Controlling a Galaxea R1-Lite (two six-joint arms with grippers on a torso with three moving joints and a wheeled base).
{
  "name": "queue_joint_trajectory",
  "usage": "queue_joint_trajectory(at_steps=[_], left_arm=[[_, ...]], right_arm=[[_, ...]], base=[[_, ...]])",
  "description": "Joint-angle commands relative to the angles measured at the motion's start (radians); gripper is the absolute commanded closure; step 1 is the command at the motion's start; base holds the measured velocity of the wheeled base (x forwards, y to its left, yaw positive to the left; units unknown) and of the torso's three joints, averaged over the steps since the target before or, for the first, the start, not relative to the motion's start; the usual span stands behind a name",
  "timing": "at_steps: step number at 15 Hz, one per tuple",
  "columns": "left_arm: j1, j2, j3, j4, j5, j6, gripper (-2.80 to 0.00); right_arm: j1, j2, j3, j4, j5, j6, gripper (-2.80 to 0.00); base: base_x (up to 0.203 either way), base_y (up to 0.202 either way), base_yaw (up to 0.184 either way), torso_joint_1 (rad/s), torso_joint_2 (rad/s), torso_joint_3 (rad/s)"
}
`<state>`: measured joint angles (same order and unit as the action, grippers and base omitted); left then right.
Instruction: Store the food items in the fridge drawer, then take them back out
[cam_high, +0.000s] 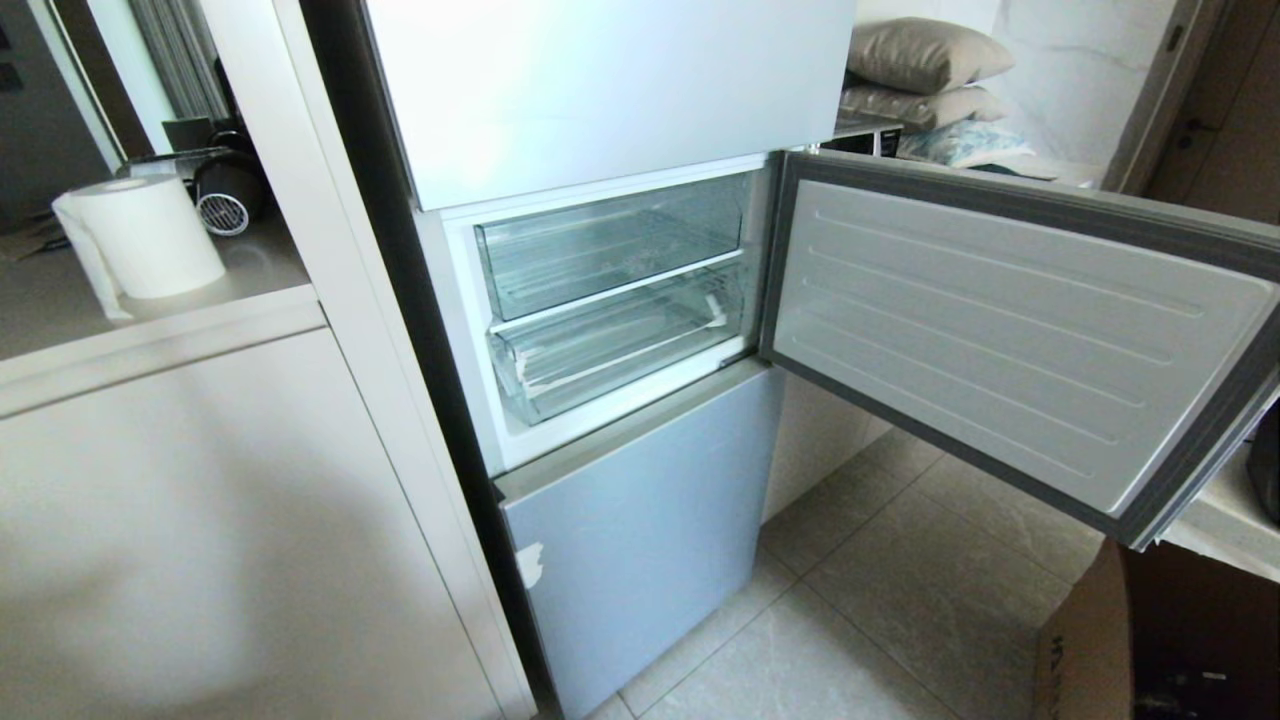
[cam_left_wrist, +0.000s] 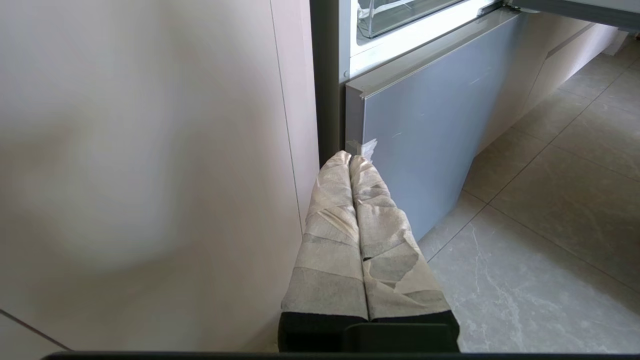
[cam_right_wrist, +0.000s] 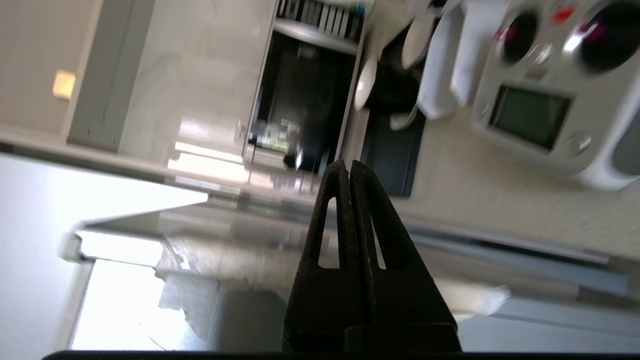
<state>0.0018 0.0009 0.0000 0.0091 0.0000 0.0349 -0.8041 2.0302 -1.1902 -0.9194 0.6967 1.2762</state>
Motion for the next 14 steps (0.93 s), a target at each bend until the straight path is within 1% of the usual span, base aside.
queue_joint_trajectory(at_steps=[1, 3, 5, 6, 8, 10, 11, 12, 13, 14], left_arm=[[0.001, 0.002, 0.000, 0.000, 0.000, -0.001, 0.00], [0.001, 0.002, 0.000, 0.000, 0.000, 0.000, 0.00], [0.001, 0.002, 0.000, 0.000, 0.000, 0.000, 0.00], [0.001, 0.002, 0.000, 0.000, 0.000, 0.000, 0.00], [0.001, 0.002, 0.000, 0.000, 0.000, 0.000, 0.00], [0.001, 0.001, 0.000, 0.000, 0.000, 0.000, 0.00], [0.001, 0.002, 0.000, 0.000, 0.000, 0.000, 0.00], [0.000, 0.001, 0.000, 0.000, 0.000, 0.000, 0.00], [0.001, 0.001, 0.000, 0.000, 0.000, 0.000, 0.00], [0.001, 0.001, 0.000, 0.000, 0.000, 0.000, 0.00]], right_arm=[[0.018, -0.040, 0.028, -0.004, 0.024, 0.008, 0.00], [0.012, -0.153, 0.130, -0.006, 0.095, 0.009, 0.00], [-0.005, -0.290, 0.271, -0.007, 0.201, 0.009, 0.00], [-0.012, -0.362, 0.340, -0.008, 0.240, 0.009, 0.00], [-0.019, -0.502, 0.466, -0.011, 0.289, 0.008, 0.00], [-0.022, -0.614, 0.543, -0.014, 0.320, 0.009, 0.00], [-0.022, -0.649, 0.555, -0.014, 0.325, 0.011, 0.00], [-0.023, -0.666, 0.553, -0.015, 0.312, 0.010, 0.00], [-0.020, -0.669, 0.542, -0.014, 0.270, 0.009, 0.00], [0.000, -0.669, 0.515, -0.001, 0.202, 0.007, 0.00]], base=[[0.000, 0.000, 0.000, 0.000, 0.00, 0.000], [0.000, 0.000, 0.000, 0.000, 0.00, 0.000], [0.000, 0.000, 0.000, 0.000, 0.00, 0.000], [0.000, 0.000, 0.000, 0.000, 0.00, 0.000], [0.000, 0.000, 0.000, 0.000, 0.00, 0.000], [0.000, 0.000, 0.000, 0.000, 0.00, 0.000], [0.000, 0.000, 0.000, 0.000, 0.00, 0.000], [0.000, 0.000, 0.000, 0.000, 0.00, 0.000], [0.000, 0.000, 0.000, 0.000, 0.00, 0.000], [0.000, 0.000, 0.000, 0.000, 0.00, 0.000]])
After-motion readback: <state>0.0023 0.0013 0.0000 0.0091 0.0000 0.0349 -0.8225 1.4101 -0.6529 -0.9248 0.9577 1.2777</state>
